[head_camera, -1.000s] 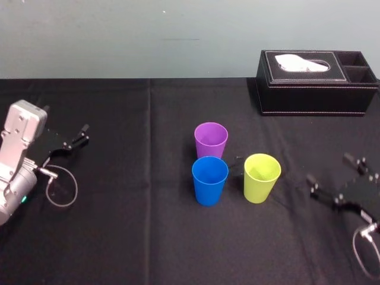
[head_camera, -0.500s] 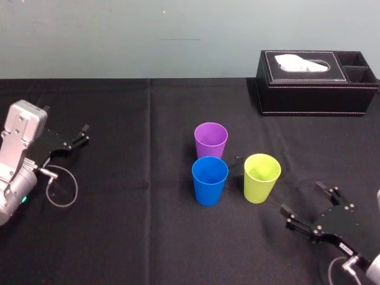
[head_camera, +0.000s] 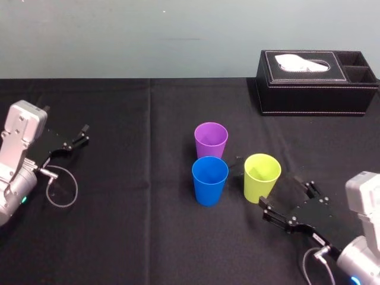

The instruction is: Stack the three plastic cups sequentially using one hand.

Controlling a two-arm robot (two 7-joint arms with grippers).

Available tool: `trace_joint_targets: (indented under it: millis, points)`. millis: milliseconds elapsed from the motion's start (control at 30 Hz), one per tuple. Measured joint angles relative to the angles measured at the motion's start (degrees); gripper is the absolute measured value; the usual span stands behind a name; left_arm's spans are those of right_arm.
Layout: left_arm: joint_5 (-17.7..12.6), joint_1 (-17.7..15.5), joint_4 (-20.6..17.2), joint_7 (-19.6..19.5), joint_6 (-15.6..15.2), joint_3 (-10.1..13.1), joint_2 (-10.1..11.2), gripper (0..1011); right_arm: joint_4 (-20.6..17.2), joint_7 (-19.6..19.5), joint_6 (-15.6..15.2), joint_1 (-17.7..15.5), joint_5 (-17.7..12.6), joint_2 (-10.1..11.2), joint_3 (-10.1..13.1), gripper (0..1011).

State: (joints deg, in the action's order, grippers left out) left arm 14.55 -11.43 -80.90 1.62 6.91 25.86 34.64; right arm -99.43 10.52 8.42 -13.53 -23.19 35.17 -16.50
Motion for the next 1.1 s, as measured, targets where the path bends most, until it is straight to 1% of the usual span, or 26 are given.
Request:
trace_joint_targets:
  millis: [33, 233, 600, 900, 1100]
  points:
    - [0.0, 0.0, 0.0, 0.0, 0.0, 0.0, 0.0, 1011, 0.0, 0.0, 0.0, 0.0, 0.0, 0.0, 0.0, 1003]
    - [0.0, 0.0, 0.0, 0.0, 0.0, 0.0, 0.0, 1011, 2.5, 0.5, -1.3, 3.4, 2.1, -2.7, -1.2, 1003]
    - [0.0, 0.0, 0.0, 0.0, 0.0, 0.0, 0.0, 1011, 5.9, 0.7, -2.6, 7.6, 4.5, -6.3, -1.6, 1003]
    - [0.0, 0.0, 0.0, 0.0, 0.0, 0.0, 0.0, 1011, 7.8, 1.1, -3.1, 9.1, 5.7, -8.9, -1.4, 1003]
    - [0.0, 0.0, 0.0, 0.0, 0.0, 0.0, 0.0, 1011, 8.5, 1.6, -2.7, 9.2, 6.1, -10.0, -1.0, 1003]
